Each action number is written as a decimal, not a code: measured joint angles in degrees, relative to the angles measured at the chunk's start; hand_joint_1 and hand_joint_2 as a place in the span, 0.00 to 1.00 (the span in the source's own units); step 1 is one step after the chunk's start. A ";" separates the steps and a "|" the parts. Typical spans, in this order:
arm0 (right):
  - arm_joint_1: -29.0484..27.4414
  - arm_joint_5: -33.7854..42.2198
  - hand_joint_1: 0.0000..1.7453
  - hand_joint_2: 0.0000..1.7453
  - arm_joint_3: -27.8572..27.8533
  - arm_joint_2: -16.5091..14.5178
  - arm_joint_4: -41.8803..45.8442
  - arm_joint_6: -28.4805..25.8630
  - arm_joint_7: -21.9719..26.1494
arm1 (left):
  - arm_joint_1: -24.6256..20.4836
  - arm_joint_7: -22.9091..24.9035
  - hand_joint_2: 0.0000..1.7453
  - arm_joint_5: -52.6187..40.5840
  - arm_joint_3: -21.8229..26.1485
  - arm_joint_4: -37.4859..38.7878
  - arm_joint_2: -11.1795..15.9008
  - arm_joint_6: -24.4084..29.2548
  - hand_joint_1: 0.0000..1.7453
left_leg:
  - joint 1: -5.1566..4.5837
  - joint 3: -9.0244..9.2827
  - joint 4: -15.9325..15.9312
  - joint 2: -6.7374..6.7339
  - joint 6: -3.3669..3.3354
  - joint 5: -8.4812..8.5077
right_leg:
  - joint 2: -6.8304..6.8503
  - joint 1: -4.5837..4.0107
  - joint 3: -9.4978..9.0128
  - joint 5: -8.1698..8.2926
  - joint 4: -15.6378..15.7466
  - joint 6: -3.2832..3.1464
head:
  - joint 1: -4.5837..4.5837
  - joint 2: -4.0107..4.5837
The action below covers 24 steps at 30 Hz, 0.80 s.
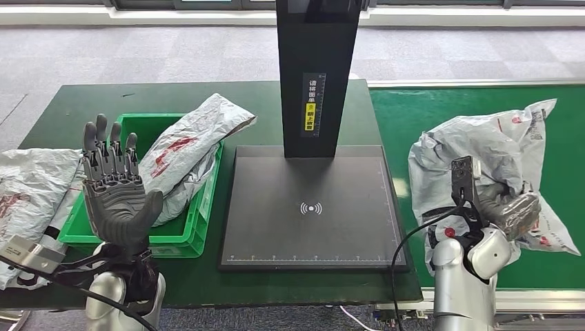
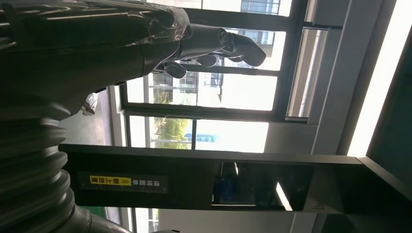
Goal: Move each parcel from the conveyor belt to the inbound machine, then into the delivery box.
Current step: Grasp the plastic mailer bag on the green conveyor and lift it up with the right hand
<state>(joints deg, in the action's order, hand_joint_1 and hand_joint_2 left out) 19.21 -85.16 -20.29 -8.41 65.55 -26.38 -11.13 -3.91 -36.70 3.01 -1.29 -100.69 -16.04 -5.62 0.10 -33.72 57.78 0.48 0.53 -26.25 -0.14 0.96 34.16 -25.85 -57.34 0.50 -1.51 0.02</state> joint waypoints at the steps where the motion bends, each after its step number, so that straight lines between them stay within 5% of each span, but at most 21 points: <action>1: -0.18 0.01 1.00 1.00 0.11 -0.10 0.54 0.00 0.01 | 0.00 0.00 1.00 0.00 0.00 -0.03 -0.01 0.00 0.00 | 0.00 0.00 0.00 0.00 0.00 0.00 | 0.00 0.00 0.00 0.00 0.00 0.00 | 0.00 0.00; 8: -0.74 0.57 1.00 1.00 0.38 -0.56 2.71 -1.34 0.91 | 0.01 0.00 1.00 -0.01 0.00 -0.11 -0.02 0.01 0.00 | 0.00 0.01 0.00 0.01 0.00 0.00 | 0.00 0.00 0.00 0.01 0.00 0.00 | 0.00 0.00; 14: -4.47 5.27 1.00 1.00 3.26 -2.87 12.35 -7.22 9.12 | -0.14 -0.08 1.00 0.04 0.23 -0.03 -0.05 0.15 0.00 | 0.03 0.00 0.00 0.05 0.03 -0.02 | 0.02 -0.03 0.02 -0.03 -0.01 -0.03 | 0.00 0.00; 19: -7.48 12.30 1.00 1.00 10.01 -5.15 20.78 2.13 16.87 | -0.48 -0.96 1.00 0.09 0.50 0.39 -0.07 -0.04 0.00 | 0.05 0.01 -0.02 -0.05 0.08 -0.06 | -0.04 -0.06 0.04 -0.05 -0.01 -0.06 | 0.00 0.00; 24: -6.83 18.27 1.00 1.00 19.76 -5.87 18.96 13.00 21.12 | -1.96 -1.33 1.00 0.08 0.55 1.66 -0.09 -0.74 0.00 | 0.06 0.03 -0.02 -0.09 0.07 0.02 | -0.05 -0.07 0.02 -0.02 -0.02 -0.05 | 0.00 0.00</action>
<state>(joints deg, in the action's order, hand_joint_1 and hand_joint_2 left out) 12.38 -66.89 -0.53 -14.29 84.51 -13.38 9.99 -5.86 -38.03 3.09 -0.74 -99.04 -16.13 -6.36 0.17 -33.69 57.75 0.39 0.60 -26.23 -0.20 0.89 34.18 -25.88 -57.36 0.45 -1.51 0.02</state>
